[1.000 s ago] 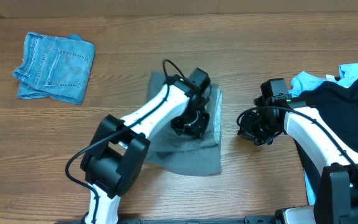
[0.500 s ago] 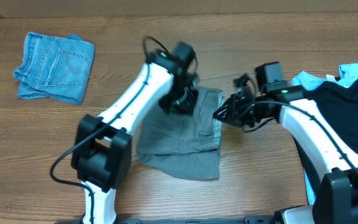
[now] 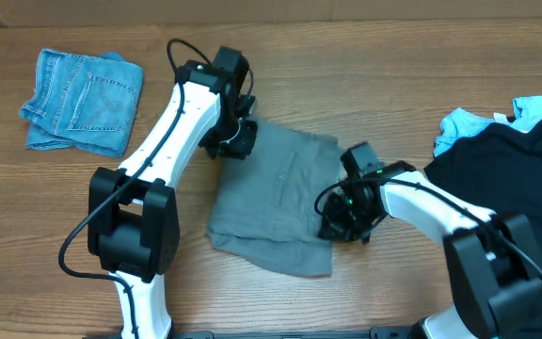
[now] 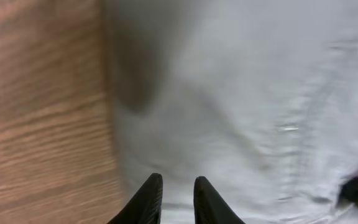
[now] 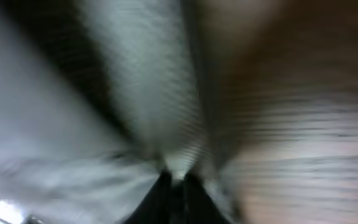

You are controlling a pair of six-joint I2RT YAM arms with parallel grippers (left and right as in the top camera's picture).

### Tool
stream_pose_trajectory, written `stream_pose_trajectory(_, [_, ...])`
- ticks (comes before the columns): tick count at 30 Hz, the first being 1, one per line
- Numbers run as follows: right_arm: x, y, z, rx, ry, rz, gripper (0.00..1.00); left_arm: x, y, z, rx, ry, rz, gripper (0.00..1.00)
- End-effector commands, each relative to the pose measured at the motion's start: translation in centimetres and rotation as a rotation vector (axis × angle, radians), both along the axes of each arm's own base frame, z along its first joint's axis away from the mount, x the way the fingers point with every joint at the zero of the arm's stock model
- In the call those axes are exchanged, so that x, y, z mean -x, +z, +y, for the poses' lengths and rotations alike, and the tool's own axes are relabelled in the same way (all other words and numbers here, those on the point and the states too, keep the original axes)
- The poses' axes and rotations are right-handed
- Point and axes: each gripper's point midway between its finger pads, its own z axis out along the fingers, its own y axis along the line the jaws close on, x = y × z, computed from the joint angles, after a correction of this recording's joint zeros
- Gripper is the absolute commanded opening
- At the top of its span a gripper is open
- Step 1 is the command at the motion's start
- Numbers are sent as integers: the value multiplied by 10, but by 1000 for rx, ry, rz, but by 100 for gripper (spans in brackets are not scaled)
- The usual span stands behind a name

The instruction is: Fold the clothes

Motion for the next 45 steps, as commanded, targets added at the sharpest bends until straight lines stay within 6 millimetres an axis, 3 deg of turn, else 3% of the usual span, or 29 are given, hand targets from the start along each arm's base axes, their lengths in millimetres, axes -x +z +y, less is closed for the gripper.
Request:
stream_pose_trajectory(1, [4, -13, -13, 65, -75, 55, 9, 12, -15, 13, -28, -26, 44, 18])
stream_pose_trajectory(4, [-7, -8, -16, 47, -59, 14, 9, 18, -21, 15, -33, -30, 63, 19])
stream_pose_trajectory(12, [-48, 10, -28, 16, -32, -109, 9, 16, -24, 15, -31, -42, 49, 32])
stream_pose_trajectory(16, [-66, 33, -34, -17, 50, -191, 9, 22, -32, 16, -31, -41, 67, 29])
stream_pose_trajectory(22, [-69, 86, -16, -146, 186, -308, 10, 27, -33, 18, -39, -49, 88, 29])
stream_pose_trajectory(25, [-61, 96, -6, -182, 188, -298, 10, 27, -34, 23, -64, -57, 85, 29])
stream_pose_trajectory(29, [-49, 85, 5, -162, 172, -251, 10, 33, -47, 25, -69, -58, 95, 29])
stream_pose_trajectory(37, [-36, 30, 13, -107, 59, -211, 13, 57, -85, 32, -78, -50, 134, 28])
stream_pose_trajectory(42, [-19, 1, 2, -72, -48, -108, 12, 56, -84, 32, -80, -40, 132, 25])
stream_pose_trajectory(45, [-15, -5, -4, -52, -69, -74, 8, 48, -70, 33, -78, -19, 132, 26])
